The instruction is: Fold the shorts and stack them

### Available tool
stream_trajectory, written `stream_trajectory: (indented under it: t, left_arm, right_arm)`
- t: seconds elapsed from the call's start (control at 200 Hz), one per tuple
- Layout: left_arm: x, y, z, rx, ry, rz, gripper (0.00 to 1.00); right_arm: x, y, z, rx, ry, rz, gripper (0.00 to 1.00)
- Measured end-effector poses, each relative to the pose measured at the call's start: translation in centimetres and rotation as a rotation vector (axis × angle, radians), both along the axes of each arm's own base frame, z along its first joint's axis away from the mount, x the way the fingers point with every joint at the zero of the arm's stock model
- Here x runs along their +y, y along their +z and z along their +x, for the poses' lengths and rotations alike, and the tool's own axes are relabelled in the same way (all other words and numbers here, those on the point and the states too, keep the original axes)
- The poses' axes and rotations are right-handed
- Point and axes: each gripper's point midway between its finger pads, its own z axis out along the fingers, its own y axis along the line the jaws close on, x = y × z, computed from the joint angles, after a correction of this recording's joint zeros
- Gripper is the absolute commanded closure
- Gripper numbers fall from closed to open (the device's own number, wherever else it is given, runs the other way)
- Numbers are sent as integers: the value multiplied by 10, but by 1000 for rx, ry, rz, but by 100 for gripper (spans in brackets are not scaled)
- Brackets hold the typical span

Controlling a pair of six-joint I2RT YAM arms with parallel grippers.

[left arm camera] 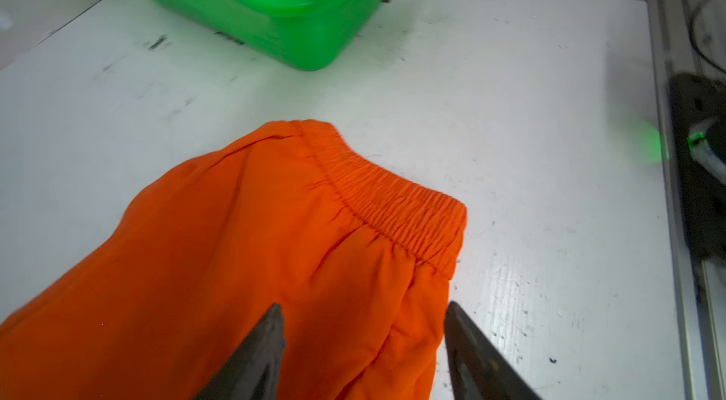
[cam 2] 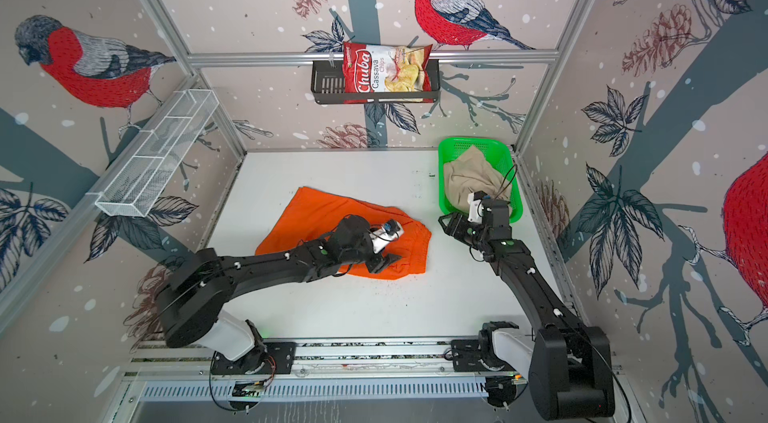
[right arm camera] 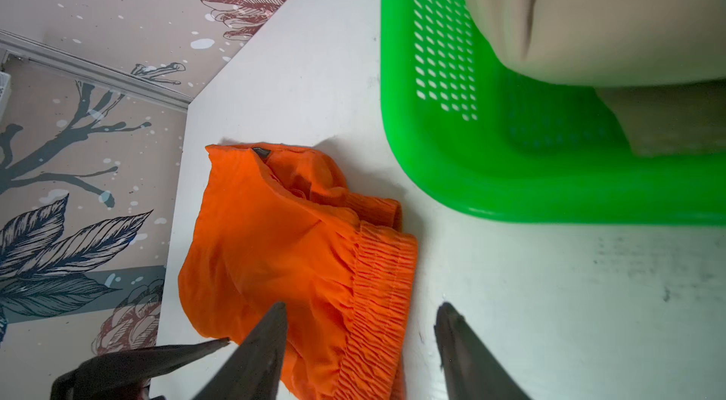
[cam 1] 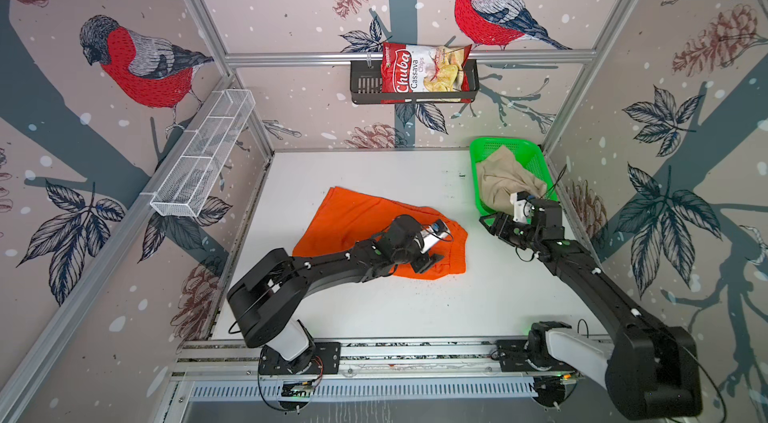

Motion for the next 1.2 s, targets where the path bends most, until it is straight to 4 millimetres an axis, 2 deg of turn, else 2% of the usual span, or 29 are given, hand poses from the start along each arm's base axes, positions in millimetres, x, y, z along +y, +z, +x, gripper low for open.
stream_trajectory:
  t: [0.205, 0.33, 0.415, 0.515, 0.685, 0.755, 0.916, 1.101, 1.196]
  left_arm:
    - [-44, -31, -18, -98, -213, 98, 26]
    - [-55, -56, -11, -131, -241, 159, 25]
    - [-58, -72, -7, -142, -244, 198, 32]
    - [-55, -86, -5, -150, -234, 234, 50]
    - [-49, -79, -1, -163, -162, 199, 79]
    - [-45, -69, 0, -160, -120, 153, 86]
    - [-39, -45, 0, -159, -28, 15, 91]
    - [-35, -36, -2, -145, 24, -102, 92]
    - [-35, -28, -2, -139, 46, -158, 92]
  right_arm:
    - [1, -5, -12, 21, 22, 33, 37]
    - [2, -10, -18, 34, 33, 46, 35]
    - [3, -13, -22, 40, 36, 50, 34]
    - [4, -14, -26, 43, 42, 60, 31]
    - [10, -23, -35, 80, 48, 114, 24]
    - [14, -27, -37, 116, 40, 159, 21]
    - [22, -35, -45, 209, -21, 293, 18]
    - [43, -28, -49, 267, -28, 419, 16]
    - [55, -34, -55, 318, -23, 469, 16]
